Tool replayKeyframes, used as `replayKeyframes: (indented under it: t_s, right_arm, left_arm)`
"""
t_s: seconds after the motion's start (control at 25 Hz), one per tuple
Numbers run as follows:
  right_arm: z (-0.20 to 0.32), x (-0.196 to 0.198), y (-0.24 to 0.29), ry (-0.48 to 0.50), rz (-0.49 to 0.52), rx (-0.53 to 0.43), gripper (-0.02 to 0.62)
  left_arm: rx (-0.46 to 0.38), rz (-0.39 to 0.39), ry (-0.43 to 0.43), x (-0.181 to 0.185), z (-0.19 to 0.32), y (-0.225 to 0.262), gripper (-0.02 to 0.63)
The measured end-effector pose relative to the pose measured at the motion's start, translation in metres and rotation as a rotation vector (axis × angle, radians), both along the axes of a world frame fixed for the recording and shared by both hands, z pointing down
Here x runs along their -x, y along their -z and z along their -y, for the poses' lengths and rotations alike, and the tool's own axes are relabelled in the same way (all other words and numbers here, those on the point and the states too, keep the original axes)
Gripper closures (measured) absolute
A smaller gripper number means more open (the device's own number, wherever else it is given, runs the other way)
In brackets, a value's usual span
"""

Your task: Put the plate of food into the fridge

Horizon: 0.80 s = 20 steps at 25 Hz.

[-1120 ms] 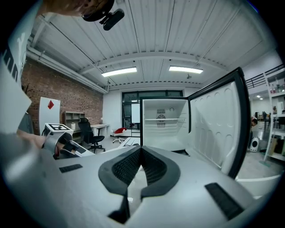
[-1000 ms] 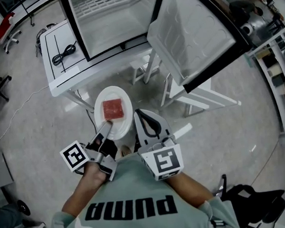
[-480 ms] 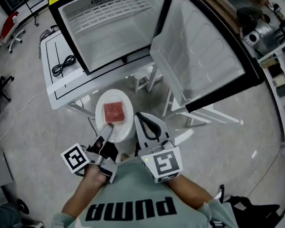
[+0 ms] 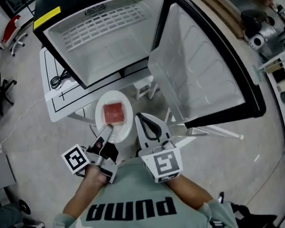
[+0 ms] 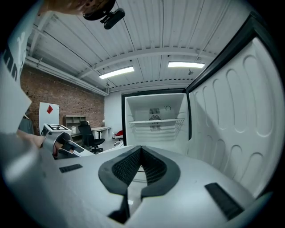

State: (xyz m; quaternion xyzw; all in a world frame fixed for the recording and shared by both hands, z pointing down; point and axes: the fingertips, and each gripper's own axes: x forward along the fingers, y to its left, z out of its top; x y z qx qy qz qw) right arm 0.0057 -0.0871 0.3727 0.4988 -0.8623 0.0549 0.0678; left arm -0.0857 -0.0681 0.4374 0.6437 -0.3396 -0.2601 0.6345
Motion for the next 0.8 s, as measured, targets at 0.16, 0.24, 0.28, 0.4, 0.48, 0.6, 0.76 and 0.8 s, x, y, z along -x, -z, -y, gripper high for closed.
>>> replayKeyframes:
  t_s: [0.16,0.24,0.28,0.4,0.48,0.6,0.76,0.8]
  right_arm:
    - [0.018,-0.009,0.001,0.017,0.007,-0.006,0.591]
    - [0.026,-0.014,0.0,0.029,0.013,-0.01,0.591]
    - [0.03,-0.016,0.0,0.035,0.014,-0.01,0.591]
    - [0.04,-0.023,-0.002,0.055,0.015,-0.012,0.591]
    - [0.045,-0.027,-0.003,0.072,0.014,-0.015,0.591]
    - [0.051,-0.035,-0.002,0.091,0.018,-0.024,0.591]
    - [0.057,-0.044,-0.004,0.104,0.022,-0.026,0.591]
    - [0.057,-0.045,-0.004,0.108,0.025,-0.029,0.591]
  left_arm:
    - [0.0,0.015,0.019,-0.008,0.016,0.0,0.571]
    - [-0.004,0.019,0.031,-0.012,0.022,0.001,0.571]
    - [-0.005,0.021,0.038,-0.014,0.026,0.001,0.571]
    - [-0.008,0.026,0.057,-0.02,0.035,0.001,0.571]
    - [-0.012,0.029,0.07,-0.025,0.041,0.002,0.571]
    - [-0.022,0.032,0.088,-0.033,0.049,0.004,0.571]
    - [-0.035,0.041,0.104,-0.042,0.056,0.006,0.571]
    - [-0.035,0.044,0.107,-0.043,0.056,0.006,0.571]
